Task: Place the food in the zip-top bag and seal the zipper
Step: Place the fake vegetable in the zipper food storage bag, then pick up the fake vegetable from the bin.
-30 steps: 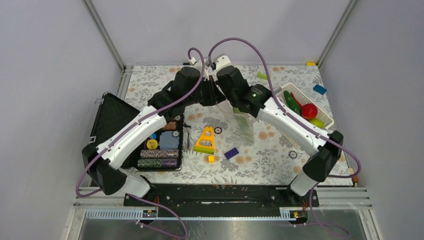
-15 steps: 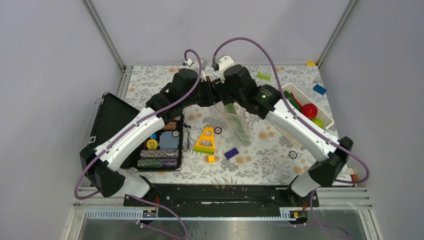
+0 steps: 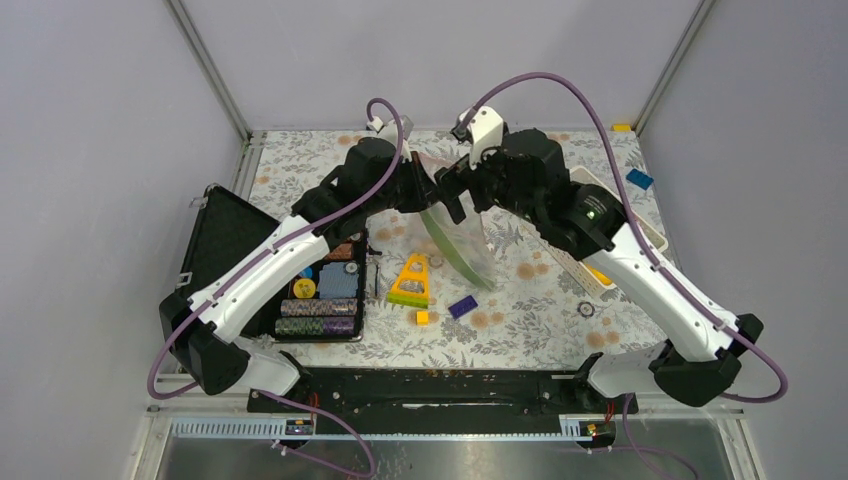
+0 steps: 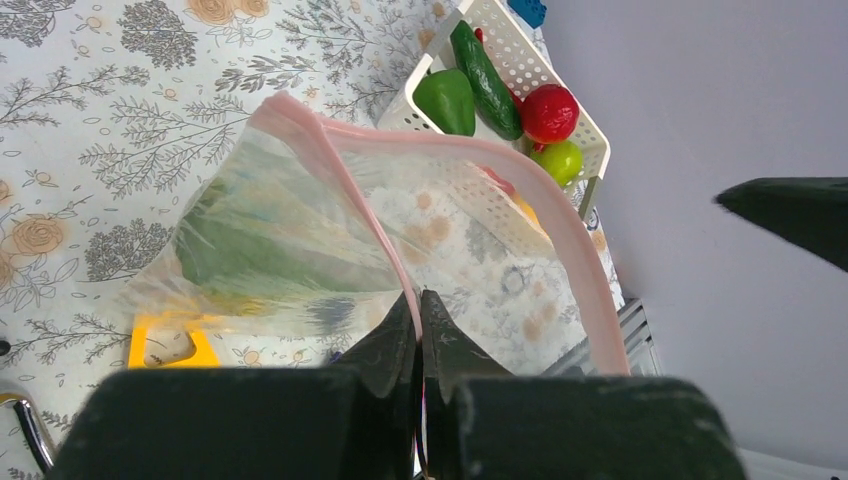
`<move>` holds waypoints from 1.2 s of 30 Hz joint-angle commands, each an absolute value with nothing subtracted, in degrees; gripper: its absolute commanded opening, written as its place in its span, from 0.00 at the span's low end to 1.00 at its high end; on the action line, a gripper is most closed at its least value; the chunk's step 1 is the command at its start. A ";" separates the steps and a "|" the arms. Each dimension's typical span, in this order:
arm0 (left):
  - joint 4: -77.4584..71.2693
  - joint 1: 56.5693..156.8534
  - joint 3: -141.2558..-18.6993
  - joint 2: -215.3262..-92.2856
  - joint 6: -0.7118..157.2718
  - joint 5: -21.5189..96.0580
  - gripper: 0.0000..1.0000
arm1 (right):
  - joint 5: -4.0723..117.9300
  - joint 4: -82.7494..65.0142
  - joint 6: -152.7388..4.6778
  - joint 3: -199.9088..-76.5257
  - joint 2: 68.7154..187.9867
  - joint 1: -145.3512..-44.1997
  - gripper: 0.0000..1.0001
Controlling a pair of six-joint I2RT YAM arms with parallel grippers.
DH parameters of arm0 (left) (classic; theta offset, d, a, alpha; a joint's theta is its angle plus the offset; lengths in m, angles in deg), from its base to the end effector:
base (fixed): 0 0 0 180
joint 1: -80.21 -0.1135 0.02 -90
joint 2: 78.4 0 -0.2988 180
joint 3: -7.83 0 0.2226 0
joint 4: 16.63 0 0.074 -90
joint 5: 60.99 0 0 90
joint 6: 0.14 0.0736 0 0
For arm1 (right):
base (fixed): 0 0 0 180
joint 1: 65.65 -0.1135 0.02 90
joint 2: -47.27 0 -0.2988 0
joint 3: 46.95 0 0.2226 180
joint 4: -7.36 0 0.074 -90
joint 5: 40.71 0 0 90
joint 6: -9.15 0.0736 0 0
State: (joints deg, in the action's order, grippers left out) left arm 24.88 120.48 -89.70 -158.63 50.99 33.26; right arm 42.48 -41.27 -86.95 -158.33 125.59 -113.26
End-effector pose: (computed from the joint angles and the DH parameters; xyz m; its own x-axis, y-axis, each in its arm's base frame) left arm 0.2378 -0.2086 0.4137 -0.6805 -0.2437 -0.6910 0.3457 0.7248 -0.5960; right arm 0.2004 0.2066 0.4881 -0.1102 -0.2772 -0.9545 -0.6719 0.7284 -0.1340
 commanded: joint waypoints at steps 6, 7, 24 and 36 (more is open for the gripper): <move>21.73 120.53 -90.74 -157.59 53.46 31.04 0.00 | 39.66 -38.12 -79.21 -150.97 117.50 -98.12 1.00; 21.70 120.44 -90.78 -157.68 53.61 31.17 0.00 | 38.69 -37.57 -78.66 -149.70 117.48 -95.66 1.00; 21.06 120.23 -89.09 -158.73 56.55 35.72 0.00 | 45.11 -42.71 -67.67 -148.36 143.28 -69.47 1.00; 20.81 120.20 -88.52 -158.82 56.96 37.39 0.00 | 44.86 -37.56 -66.25 -147.55 151.76 -69.26 1.00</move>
